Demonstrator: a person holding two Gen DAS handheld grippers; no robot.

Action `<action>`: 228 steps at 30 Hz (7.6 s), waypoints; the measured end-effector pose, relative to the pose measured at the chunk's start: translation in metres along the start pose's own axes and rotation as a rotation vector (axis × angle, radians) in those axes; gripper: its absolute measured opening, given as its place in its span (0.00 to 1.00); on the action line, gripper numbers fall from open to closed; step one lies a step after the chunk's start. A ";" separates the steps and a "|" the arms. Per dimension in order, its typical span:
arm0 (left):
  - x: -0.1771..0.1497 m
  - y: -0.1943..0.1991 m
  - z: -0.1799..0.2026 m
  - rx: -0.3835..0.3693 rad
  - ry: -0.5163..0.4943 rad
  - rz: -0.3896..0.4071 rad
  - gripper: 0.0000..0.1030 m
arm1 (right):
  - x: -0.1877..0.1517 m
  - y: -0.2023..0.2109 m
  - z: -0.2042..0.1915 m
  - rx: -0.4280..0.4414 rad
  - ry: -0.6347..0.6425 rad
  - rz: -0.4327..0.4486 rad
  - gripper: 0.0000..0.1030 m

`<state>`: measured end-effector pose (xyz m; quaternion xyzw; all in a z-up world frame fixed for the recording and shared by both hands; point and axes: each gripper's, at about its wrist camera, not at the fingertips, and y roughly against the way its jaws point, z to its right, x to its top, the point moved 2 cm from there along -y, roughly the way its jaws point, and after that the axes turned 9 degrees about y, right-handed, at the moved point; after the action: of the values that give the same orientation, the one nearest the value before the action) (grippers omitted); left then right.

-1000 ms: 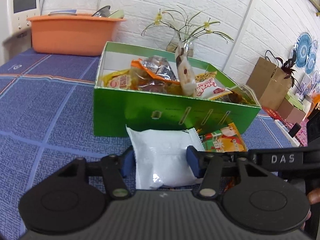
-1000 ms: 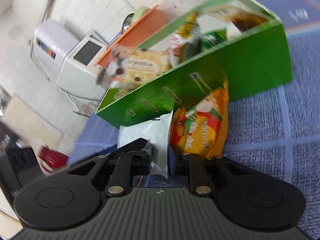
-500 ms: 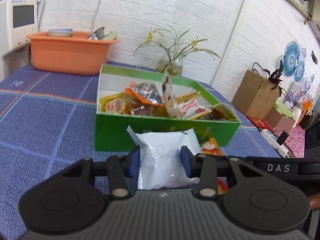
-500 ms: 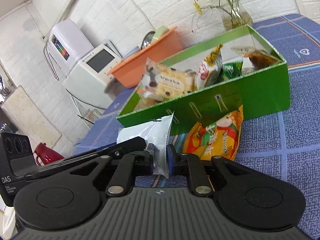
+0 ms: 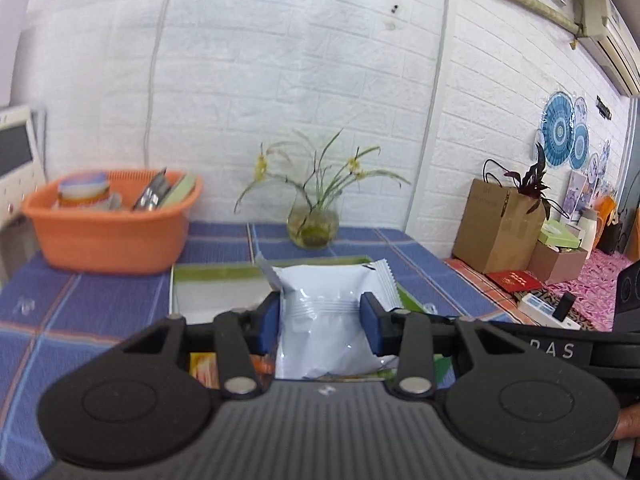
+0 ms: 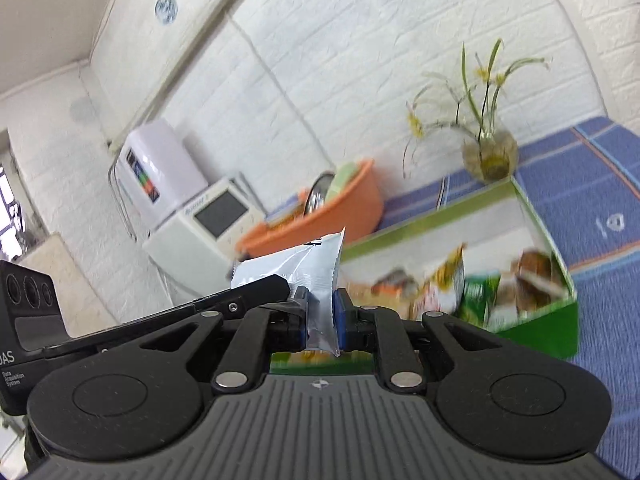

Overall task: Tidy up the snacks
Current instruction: 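Carry both white packets over the green box and open both grippers, then grasp the orange-green chip bag with the left gripper while the right grasps the orange snack bag, then carry both orange bags over the green box and open both grippers, then move both grippers from the box toward the red snack bags on the table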

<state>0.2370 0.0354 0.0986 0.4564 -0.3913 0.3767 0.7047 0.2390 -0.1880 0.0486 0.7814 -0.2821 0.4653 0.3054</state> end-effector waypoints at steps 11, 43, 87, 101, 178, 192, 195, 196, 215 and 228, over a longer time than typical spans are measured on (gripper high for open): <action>0.019 -0.048 0.008 -0.007 0.044 0.051 0.35 | 0.018 -0.018 0.026 -0.105 0.041 0.111 0.24; -0.009 -0.041 -0.016 0.164 0.014 0.028 0.58 | 0.017 -0.001 0.039 -0.147 0.003 0.148 1.00; -0.135 -0.073 0.022 0.021 -0.138 -0.300 0.87 | -0.077 -0.003 0.090 -0.015 -0.187 -0.285 0.99; -0.124 -0.047 0.017 -0.104 -0.068 -0.294 0.56 | -0.073 0.016 0.070 -0.006 -0.160 -0.200 0.36; -0.028 -0.064 -0.017 0.129 -0.130 0.002 0.78 | 0.004 -0.045 0.039 -0.150 0.026 0.104 1.00; -0.066 0.009 -0.004 0.163 -0.108 0.025 1.00 | -0.008 -0.020 -0.006 -0.315 0.309 0.012 1.00; -0.086 0.028 0.000 0.151 -0.078 0.007 1.00 | -0.016 -0.008 -0.019 -0.279 0.387 -0.046 1.00; -0.092 0.034 0.001 0.149 -0.073 0.003 1.00 | -0.019 -0.001 -0.024 -0.277 0.411 -0.044 1.00; -0.175 0.079 0.039 0.107 -0.067 -0.115 1.00 | -0.091 0.099 -0.039 -0.468 0.228 -0.081 1.00; -0.195 0.081 0.041 0.086 -0.033 -0.192 1.00 | -0.116 0.111 -0.034 -0.474 0.184 -0.139 1.00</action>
<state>0.0763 -0.0126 -0.0365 0.5278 -0.3407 0.3166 0.7108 0.0925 -0.2175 -0.0195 0.6599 -0.2998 0.4334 0.5356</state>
